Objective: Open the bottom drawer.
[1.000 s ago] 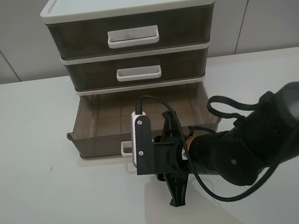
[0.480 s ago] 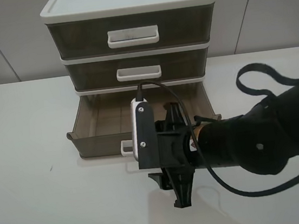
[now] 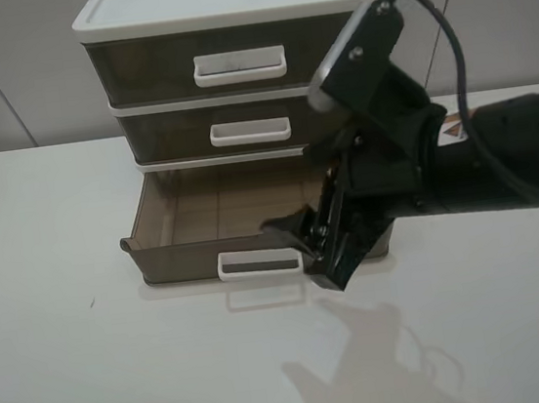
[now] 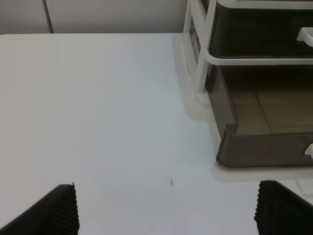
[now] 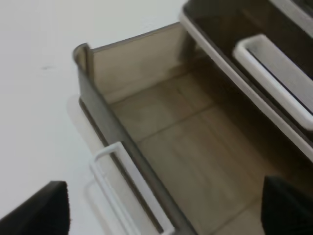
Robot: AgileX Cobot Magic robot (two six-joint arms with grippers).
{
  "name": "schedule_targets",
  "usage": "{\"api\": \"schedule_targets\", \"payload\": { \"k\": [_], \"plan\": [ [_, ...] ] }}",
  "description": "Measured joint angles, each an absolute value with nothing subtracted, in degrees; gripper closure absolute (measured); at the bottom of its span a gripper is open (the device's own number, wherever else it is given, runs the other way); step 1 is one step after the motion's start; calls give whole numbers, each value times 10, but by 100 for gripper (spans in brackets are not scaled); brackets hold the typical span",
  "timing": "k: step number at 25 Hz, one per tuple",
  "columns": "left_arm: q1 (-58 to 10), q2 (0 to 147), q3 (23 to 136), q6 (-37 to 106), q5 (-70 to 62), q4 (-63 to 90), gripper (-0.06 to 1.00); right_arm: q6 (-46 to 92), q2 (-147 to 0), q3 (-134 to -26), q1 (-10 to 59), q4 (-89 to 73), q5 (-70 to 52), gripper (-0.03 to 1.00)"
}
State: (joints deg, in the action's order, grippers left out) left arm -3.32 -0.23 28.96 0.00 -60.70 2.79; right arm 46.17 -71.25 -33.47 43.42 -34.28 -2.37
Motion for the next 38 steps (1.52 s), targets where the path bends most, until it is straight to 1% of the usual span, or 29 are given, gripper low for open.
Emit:
{"api": "schedule_targets", "payload": {
  "k": [3, 8, 10, 12, 16, 21, 23, 25, 29, 36, 38],
  "plan": [
    [-33, -2, 290, 0, -607, 28, 20, 346, -653, -335, 347, -277, -112, 19],
    [-33, -2, 290, 0, -607, 28, 20, 53, -522, -335, 191, -100, -266, 19],
    [-33, -2, 290, 0, -607, 28, 20, -22, -448, -335, 150, -16, -340, 19],
    [-33, -2, 290, 0, -607, 28, 20, -60, -375, -339, 123, 43, -403, 19],
    [-33, -2, 290, 0, -607, 28, 20, -75, -219, -341, 110, 109, -511, 19],
    [-33, -2, 290, 0, -607, 28, 20, -79, -70, -342, 110, 108, -629, 19],
    [-33, -2, 290, 0, -607, 28, 20, -79, -32, -342, 110, 95, -650, 19],
    [-33, -2, 290, 0, -607, 28, 20, -79, -5, -337, 110, 87, -658, 19],
    [-33, -2, 290, 0, -607, 28, 20, -79, 2, -320, 111, 86, -661, 19],
    [-33, -2, 290, 0, -607, 28, 20, -77, 2, -300, 111, 86, -614, 19],
    [-33, -2, 290, 0, -607, 28, 20, -74, 2, -300, 97, 86, -613, 19]
  ]
}}
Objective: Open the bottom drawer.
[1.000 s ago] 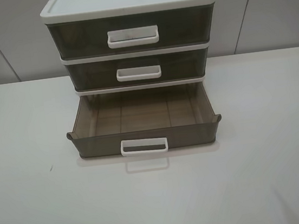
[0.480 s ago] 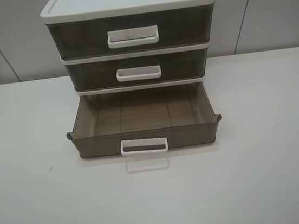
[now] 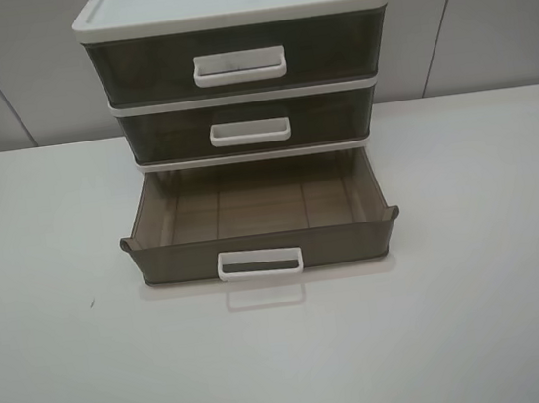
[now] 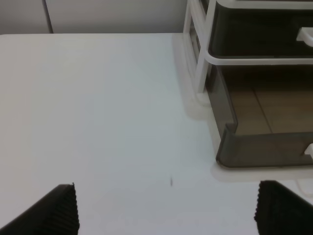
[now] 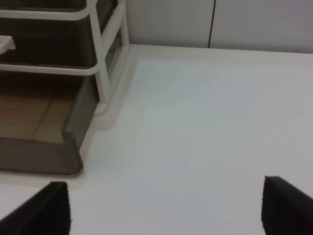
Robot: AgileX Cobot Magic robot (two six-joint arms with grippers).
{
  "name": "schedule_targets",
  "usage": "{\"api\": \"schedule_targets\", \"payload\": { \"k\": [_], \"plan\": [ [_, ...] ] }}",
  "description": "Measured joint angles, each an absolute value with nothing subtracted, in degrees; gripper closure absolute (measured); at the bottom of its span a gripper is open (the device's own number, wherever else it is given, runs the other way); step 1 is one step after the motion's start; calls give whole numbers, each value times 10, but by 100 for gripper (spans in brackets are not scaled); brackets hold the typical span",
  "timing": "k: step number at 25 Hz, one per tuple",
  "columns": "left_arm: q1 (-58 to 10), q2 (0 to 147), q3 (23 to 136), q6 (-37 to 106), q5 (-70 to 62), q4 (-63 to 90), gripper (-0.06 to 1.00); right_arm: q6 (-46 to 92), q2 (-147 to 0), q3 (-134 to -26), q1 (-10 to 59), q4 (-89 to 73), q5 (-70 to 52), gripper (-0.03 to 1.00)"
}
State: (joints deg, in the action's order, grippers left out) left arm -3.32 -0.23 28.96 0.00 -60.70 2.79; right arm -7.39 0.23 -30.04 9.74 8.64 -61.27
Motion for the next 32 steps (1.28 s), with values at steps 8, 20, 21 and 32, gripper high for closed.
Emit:
{"api": "schedule_targets", "payload": {
  "k": [8, 20, 21, 32],
  "plan": [
    [-33, -2, 290, 0, -607, 28, 20, 27, 2, -300, -30, 58, -612, 19],
    [-33, -2, 290, 0, -607, 28, 20, 35, 2, -300, -29, 54, -612, 19],
    [-33, -2, 290, 0, -607, 28, 20, 35, 2, -300, -29, 54, -612, 19],
    [-33, -2, 290, 0, -607, 28, 20, 36, 2, -300, -29, 54, -612, 19]
  ]
}}
